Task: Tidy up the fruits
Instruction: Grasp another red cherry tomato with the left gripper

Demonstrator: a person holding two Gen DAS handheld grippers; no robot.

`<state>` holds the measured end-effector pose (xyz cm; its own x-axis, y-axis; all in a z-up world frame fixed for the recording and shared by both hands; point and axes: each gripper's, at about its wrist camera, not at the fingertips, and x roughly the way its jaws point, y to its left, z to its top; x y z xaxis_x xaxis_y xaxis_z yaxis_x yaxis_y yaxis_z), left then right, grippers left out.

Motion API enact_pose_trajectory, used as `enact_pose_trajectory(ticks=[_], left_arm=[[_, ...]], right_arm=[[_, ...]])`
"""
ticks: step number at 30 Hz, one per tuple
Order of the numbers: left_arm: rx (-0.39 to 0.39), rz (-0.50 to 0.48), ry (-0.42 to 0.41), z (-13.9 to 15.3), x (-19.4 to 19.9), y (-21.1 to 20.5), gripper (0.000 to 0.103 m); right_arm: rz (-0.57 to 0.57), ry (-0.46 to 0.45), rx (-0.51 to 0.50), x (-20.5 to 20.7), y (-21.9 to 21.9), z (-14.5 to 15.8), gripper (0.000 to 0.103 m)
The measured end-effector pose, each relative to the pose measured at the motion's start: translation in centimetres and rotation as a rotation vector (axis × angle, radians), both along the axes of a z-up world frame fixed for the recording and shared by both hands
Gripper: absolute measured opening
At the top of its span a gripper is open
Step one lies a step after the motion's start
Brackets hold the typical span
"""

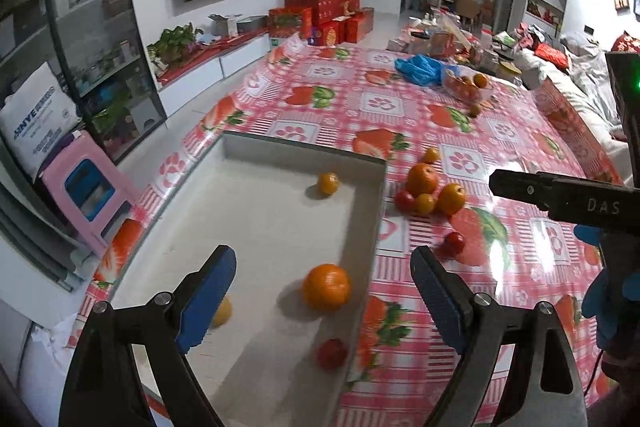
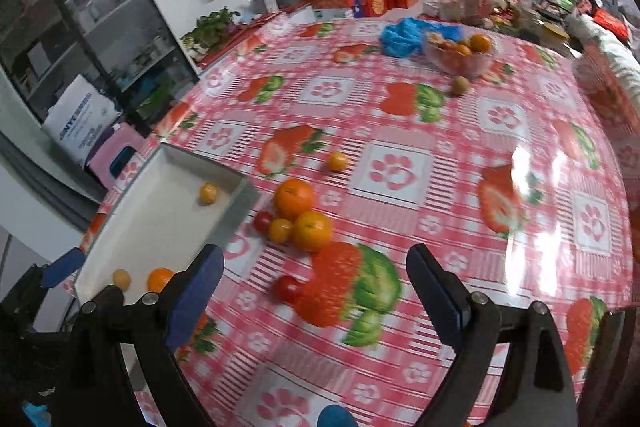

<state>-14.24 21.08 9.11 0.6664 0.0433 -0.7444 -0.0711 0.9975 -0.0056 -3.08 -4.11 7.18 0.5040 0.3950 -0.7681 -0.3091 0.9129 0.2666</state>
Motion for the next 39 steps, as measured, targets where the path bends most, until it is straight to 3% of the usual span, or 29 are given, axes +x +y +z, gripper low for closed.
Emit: enact_pose_trajectory(ticks=[5,13,18,20,25,29,33,39], left_arm=[[0.007,-0.028,0.006,0.7,0.4,-2.0,0.09],[0.0,-0.071,-0.038,4.4,1.5,-4.7,0.09],[-0.028,-0.075,-0.084,6.3,3.1,-5.7,0.09],[-0.04,-0.091,-0.056,5.3,4.0,-6.4,0.09],[-0.033,-0.109,0.056,-0.2,5.0,-8.2,0.09],[0.009,-0.131,0.125,-4.1,5.3,-9.8,0.09],[0.064,-0.15,0.115,-5.3,5.8,-11.0,0.09],[0.075,-0.164,0.118,-6.4,6.6,-11.7,0.09]], right_arm=[[-0.064,0.027,0.016,0.5,-3.1,-1.0,0.094],[-0.133,0.034,0.053,1.7,-6.8,-0.9,0.094],[-0.16,0.035,0.012,2.0,-8.5,-1.4,0.094],[-0.161,0.049,-0.015,1.9,-8.9,-2.3,0.094],[-0.132,0.067,-0.11,1.3,-9.1,-4.6,0.094],[-0.112,0.043,-0.189,0.9,-9.0,-5.6,0.094],[-0.103,0.028,-0.234,0.5,-9.1,-6.3,0.094],[-0.102,0.041,-0.232,0.2,-9.4,-7.2,0.095]])
